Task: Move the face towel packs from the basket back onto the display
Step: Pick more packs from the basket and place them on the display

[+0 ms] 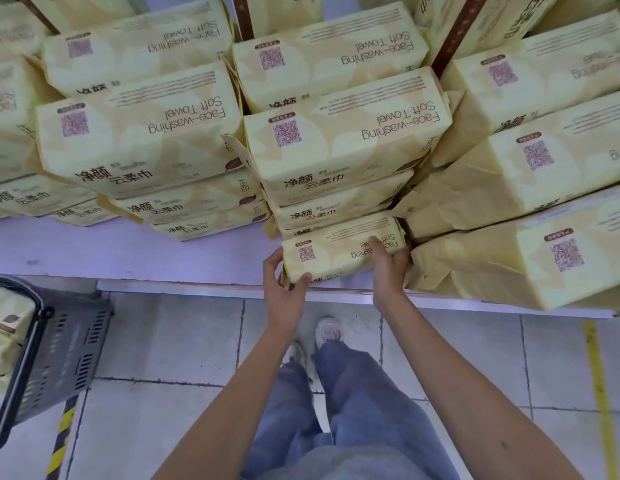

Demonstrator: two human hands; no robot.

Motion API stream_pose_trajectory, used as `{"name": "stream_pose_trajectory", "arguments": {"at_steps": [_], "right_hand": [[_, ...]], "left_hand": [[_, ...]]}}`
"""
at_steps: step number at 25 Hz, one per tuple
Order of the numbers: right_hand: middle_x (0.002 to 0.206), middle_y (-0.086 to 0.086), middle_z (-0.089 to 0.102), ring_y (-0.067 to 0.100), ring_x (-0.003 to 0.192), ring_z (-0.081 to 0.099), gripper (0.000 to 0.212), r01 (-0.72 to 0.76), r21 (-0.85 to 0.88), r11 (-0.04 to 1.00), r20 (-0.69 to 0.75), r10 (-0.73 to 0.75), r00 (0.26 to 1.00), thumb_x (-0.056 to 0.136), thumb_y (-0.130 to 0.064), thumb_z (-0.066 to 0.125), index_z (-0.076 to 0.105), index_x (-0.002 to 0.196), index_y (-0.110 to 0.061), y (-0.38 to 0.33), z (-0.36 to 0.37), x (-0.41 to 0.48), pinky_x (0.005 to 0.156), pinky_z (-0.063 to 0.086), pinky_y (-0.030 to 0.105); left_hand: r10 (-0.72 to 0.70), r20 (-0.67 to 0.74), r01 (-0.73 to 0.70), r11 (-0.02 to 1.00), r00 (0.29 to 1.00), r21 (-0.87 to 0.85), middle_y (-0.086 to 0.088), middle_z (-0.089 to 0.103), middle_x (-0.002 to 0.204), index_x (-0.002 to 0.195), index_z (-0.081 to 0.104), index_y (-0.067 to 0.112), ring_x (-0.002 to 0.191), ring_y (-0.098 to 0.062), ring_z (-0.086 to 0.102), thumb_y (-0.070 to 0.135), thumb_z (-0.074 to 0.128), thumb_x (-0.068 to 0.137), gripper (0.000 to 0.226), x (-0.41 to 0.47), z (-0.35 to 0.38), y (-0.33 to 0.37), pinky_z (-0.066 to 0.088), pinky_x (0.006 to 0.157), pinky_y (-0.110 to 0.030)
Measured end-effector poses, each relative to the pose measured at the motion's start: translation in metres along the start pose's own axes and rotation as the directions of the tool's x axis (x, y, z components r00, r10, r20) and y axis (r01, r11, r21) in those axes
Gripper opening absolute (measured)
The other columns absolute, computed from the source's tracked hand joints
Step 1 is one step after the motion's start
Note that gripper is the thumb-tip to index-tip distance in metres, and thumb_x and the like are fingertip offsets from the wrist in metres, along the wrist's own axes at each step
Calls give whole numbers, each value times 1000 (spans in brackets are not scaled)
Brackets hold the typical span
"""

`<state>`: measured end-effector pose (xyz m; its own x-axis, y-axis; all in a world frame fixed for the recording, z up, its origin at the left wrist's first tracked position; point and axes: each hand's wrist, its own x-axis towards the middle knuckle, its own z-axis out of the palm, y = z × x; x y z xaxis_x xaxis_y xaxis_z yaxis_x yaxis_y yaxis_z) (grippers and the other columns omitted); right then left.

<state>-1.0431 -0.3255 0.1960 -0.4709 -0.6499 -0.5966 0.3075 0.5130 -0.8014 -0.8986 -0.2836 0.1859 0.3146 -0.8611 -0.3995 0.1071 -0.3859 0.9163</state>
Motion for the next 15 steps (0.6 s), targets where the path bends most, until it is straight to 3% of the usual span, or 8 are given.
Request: {"name": "stream_pose_trajectory", "arguments": {"at_steps": [6,9,13,15], "right_hand": [[126,7,58,22,116,56,42,-121,25,992,-215,124,969,89,-13,61,48,127,-4,-9,13,8,88,41,23],[122,-2,59,22,112,57,50,-301,-8,954,-146,297,944,84,-36,62,50,126,-12,2,22,4,96,46,30],[110,0,55,21,98,52,52,-272,-250,929,-59,265,962,85,-45,55,49,123,-9,17,12,0,87,45,33],[109,2,51,23,102,50,48,-250,-313,916,-14,259,966,87,-44,52,47,119,-9,15,-2,-1,95,43,36]], "left_hand": [[10,23,-11,1000,1000,28,12,50,115,123,41,9,97,19,53,-16,60,78,56,0,7,-2,48,77,-10],[22,28,-24,997,999,76,15,50,114,123,41,12,98,19,52,-12,63,77,55,-2,7,1,47,80,-9],[33,40,-40,979,999,198,6,56,118,126,45,11,111,-7,53,-2,69,77,56,0,0,7,44,94,-20],[31,49,-43,964,998,263,0,56,126,129,46,11,118,-15,51,4,71,78,57,0,-3,7,40,95,-21]]}}
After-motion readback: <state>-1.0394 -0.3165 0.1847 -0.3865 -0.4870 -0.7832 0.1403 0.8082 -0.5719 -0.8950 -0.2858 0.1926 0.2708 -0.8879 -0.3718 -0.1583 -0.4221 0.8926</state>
